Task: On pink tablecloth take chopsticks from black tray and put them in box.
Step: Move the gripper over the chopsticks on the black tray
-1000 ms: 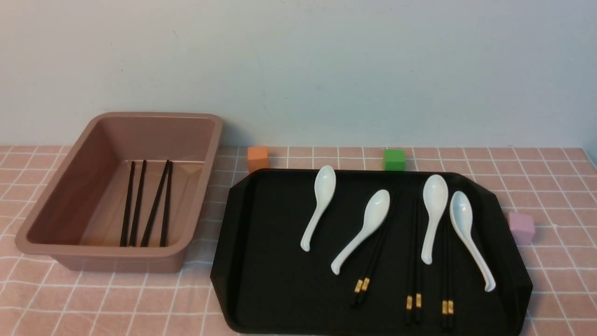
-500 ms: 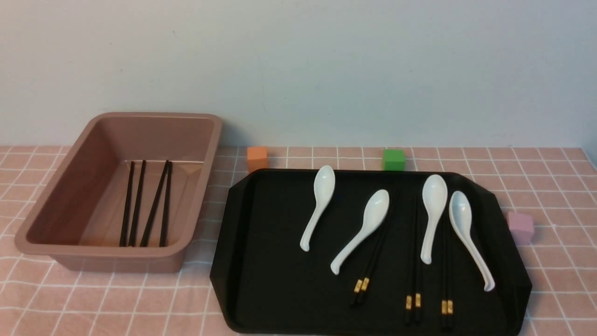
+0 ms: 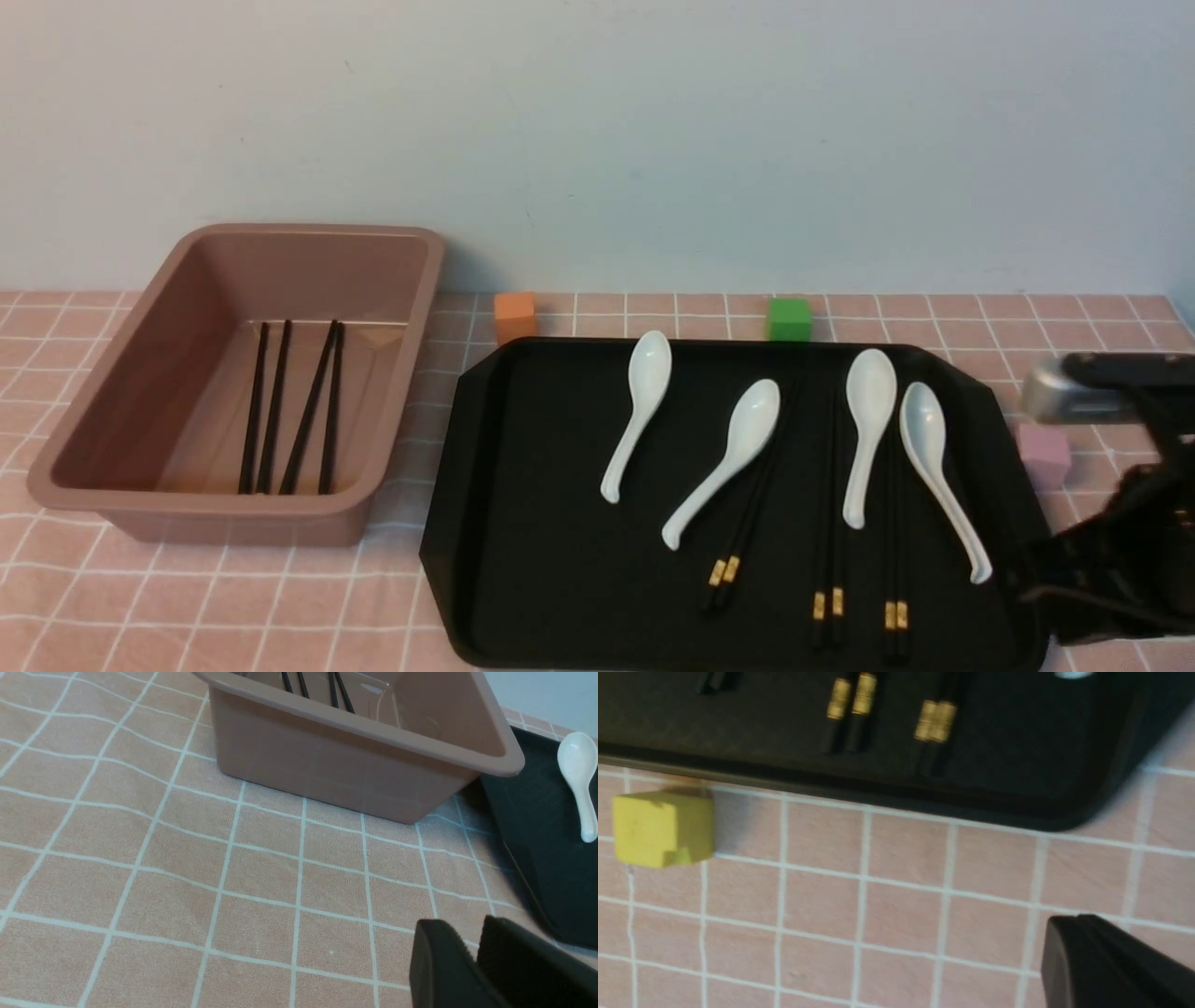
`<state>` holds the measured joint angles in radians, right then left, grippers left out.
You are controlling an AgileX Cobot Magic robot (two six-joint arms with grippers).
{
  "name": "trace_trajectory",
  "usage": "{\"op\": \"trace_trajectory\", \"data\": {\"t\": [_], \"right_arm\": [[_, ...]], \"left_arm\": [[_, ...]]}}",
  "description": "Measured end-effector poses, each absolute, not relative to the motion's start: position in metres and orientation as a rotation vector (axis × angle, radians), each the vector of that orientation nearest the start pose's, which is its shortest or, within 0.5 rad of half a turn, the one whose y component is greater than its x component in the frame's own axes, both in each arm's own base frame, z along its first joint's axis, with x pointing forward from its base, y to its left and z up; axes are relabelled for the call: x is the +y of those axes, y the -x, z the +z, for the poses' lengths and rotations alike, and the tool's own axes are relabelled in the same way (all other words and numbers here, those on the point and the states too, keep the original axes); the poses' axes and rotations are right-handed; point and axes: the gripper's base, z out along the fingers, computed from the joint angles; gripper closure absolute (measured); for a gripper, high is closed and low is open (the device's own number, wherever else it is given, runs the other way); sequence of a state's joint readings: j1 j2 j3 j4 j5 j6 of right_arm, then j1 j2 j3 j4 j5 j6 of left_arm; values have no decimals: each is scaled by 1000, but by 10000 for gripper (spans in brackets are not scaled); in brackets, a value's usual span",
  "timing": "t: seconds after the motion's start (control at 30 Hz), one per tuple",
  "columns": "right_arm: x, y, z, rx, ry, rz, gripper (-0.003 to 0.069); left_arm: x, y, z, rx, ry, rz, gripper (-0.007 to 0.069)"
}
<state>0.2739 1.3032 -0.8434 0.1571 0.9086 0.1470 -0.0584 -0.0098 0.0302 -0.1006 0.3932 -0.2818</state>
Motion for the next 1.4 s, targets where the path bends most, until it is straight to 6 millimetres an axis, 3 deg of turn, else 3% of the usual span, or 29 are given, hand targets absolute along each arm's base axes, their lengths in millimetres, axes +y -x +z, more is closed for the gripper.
{"op": "trace_trajectory", "data": {"t": [0.2, 0.37, 0.43, 0.53, 0.63, 0.93, 1.4], "right_arm": [[122, -232, 220, 2906, 128, 255, 571], [127, -252, 212, 2913, 19, 162, 460], [126, -267, 208, 2901, -56, 122, 366], [128, -279, 199, 2900, -105, 99, 291], [129, -290, 188, 2883, -140, 87, 244], [114, -314, 160, 2878, -320, 99, 253], [118, -323, 146, 2871, -322, 111, 267]], "left_arm": [[-7, -52, 168, 1889, 275, -331, 478], [-7, -52, 168, 1889, 275, -331, 478], [-7, -52, 168, 1889, 275, -331, 478], [-7, -52, 168, 1889, 275, -331, 477], [-7, -52, 168, 1889, 275, -331, 475], [-7, -52, 168, 1889, 275, -331, 465], [-7, -52, 168, 1889, 275, -331, 450]]}}
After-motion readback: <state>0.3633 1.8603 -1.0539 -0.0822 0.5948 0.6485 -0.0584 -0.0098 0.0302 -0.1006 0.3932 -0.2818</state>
